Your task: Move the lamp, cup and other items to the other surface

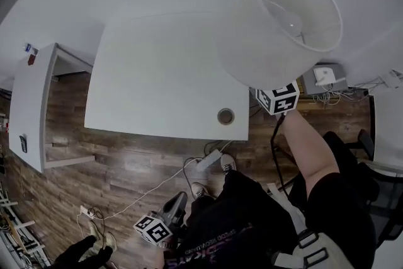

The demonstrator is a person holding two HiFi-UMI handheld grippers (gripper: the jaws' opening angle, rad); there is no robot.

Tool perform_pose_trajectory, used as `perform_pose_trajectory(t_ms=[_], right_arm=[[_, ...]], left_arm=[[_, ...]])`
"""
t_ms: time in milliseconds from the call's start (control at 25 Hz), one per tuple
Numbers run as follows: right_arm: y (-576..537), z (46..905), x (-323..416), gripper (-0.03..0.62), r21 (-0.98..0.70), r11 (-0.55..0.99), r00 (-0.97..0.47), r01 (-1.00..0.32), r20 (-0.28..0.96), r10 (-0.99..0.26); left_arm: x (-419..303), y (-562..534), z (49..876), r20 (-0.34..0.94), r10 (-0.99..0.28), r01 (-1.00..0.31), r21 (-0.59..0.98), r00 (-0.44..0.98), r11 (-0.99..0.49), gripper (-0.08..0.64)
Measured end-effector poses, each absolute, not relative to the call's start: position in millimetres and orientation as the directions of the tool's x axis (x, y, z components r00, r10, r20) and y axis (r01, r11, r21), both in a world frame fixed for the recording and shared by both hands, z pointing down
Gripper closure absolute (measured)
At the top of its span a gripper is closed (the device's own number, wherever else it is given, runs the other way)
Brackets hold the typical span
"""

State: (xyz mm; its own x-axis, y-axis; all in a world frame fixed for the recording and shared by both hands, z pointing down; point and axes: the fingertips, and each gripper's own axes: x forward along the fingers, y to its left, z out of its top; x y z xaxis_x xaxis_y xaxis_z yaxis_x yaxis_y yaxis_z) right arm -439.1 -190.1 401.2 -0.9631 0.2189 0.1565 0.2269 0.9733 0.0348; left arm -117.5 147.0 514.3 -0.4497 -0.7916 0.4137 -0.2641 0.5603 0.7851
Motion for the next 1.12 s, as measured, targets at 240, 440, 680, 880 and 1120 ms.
perform_pose_trajectory(t_ms=[240,440,680,880,1120], right_arm=[[-262.2,382.7,-382.4,0.442,0.033,0.997,-0.989,0.068,0.134,0.063],[-305.5,372.8,-304.9,0.442,0.026,0.994,-0.986,-0.103,0.132,-0.106],[-333.7,350.9,-209.3,0.442,0.021,0.957,-0.949,-0.290,0.126,-0.290],[-338.2,347.4,-135.1,0.442,0.030,0.913,-0.905,-0.407,0.121,-0.407],[-354.5,336.5,-54.0,0.442,0.055,0.855,-0.845,-0.516,0.133,-0.518]], left_arm=[[-125.4,119.2,516.2,0.372,-0.867,-0.361,0.799,-0.332,0.481,0.557],[-124.1,119.8,509.2,0.332,-0.915,-0.441,0.803,-0.230,0.402,0.557],[-104.8,128.6,507.3,0.299,-0.950,-0.508,0.807,-0.087,0.301,0.557],[-84.5,129.0,516.2,0.270,-0.963,-0.525,0.823,0.022,0.219,0.557],[-50.2,103.5,517.7,0.249,-0.950,-0.531,0.840,0.190,0.114,0.557]])
